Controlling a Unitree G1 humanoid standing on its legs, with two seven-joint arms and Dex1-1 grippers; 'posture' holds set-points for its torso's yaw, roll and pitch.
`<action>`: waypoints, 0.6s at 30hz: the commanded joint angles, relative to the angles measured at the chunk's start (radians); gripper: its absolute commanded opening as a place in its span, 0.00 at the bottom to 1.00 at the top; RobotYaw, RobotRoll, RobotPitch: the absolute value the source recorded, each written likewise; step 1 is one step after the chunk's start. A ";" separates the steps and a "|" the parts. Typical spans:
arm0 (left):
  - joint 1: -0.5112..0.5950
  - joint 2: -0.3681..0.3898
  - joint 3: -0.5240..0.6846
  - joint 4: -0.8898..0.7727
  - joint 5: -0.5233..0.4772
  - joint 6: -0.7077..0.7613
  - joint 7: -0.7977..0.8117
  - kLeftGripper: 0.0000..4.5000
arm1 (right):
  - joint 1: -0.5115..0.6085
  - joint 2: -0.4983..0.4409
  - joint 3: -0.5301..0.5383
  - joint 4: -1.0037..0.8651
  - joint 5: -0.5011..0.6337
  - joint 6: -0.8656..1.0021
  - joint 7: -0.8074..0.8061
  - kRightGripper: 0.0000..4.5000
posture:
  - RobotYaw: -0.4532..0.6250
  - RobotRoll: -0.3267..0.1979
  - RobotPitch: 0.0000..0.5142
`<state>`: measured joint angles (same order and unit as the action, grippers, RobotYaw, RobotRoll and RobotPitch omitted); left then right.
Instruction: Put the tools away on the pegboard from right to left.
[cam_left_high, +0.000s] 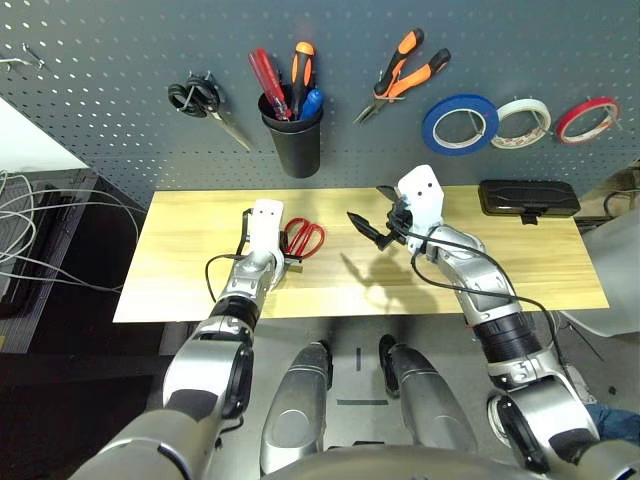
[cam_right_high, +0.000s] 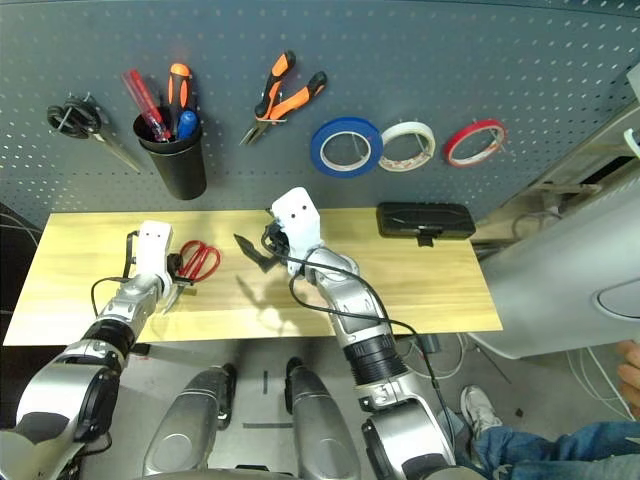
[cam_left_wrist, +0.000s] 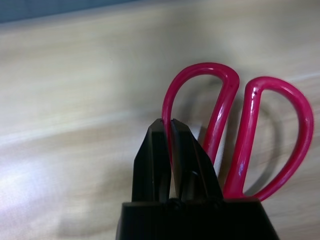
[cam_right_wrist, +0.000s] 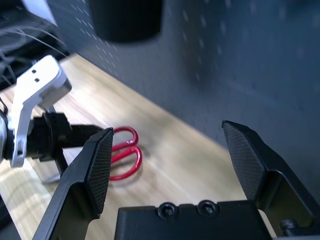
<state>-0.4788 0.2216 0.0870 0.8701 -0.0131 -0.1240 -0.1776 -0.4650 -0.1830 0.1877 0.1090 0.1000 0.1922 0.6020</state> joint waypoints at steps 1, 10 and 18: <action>0.092 0.016 0.027 -0.139 -0.036 -0.050 -0.028 0.01 | 0.002 -0.013 -0.005 -0.040 0.026 -0.017 0.036 1.00 | 0.48 0.62 0.44; 0.237 0.056 0.095 -0.369 -0.079 -0.091 -0.017 0.01 | -0.034 -0.016 -0.016 -0.051 0.044 -0.026 0.059 1.00 | 0.49 0.62 0.44; 0.262 0.079 0.137 -0.393 -0.124 -0.206 -0.059 0.01 | -0.065 -0.004 -0.008 -0.090 0.073 -0.016 0.076 1.00 | 0.49 0.62 0.43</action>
<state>-0.2376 0.2958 0.2158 0.4910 -0.1252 -0.2984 -0.2211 -0.5328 -0.1898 0.1718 0.0343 0.1602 0.1725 0.6681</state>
